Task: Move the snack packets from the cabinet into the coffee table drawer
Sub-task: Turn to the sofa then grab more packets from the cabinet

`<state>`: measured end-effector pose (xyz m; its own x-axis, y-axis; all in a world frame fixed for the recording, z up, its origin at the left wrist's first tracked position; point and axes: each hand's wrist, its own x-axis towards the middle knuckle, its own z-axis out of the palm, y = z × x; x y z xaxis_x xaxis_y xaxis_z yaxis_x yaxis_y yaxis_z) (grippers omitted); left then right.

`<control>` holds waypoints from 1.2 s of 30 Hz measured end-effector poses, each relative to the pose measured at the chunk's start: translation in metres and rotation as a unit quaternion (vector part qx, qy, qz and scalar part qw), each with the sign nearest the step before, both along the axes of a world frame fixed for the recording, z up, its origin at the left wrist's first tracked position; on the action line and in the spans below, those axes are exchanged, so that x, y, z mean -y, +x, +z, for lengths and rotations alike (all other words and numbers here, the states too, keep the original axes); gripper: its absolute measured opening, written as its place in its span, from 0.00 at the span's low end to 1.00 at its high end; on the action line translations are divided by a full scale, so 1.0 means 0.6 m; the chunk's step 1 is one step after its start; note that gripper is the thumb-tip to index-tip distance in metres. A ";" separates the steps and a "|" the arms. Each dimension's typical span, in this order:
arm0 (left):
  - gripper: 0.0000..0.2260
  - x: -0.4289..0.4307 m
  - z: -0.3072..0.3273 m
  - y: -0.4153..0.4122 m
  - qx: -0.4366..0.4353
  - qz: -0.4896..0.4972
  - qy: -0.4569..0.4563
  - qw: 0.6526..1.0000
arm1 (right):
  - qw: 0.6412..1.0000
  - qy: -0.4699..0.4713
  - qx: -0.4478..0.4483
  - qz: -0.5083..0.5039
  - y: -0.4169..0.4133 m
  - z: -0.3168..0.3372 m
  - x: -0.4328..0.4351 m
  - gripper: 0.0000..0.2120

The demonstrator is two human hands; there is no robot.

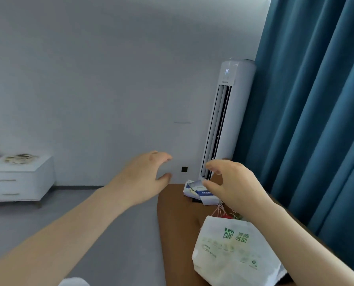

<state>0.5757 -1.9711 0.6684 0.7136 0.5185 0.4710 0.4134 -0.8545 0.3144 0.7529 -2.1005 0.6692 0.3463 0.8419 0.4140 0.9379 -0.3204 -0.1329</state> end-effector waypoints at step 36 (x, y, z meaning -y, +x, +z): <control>0.20 -0.918 -0.067 0.335 -0.049 0.282 -0.027 0.958 | 0.958 -0.065 -0.007 0.279 0.416 -0.048 -1.094 0.20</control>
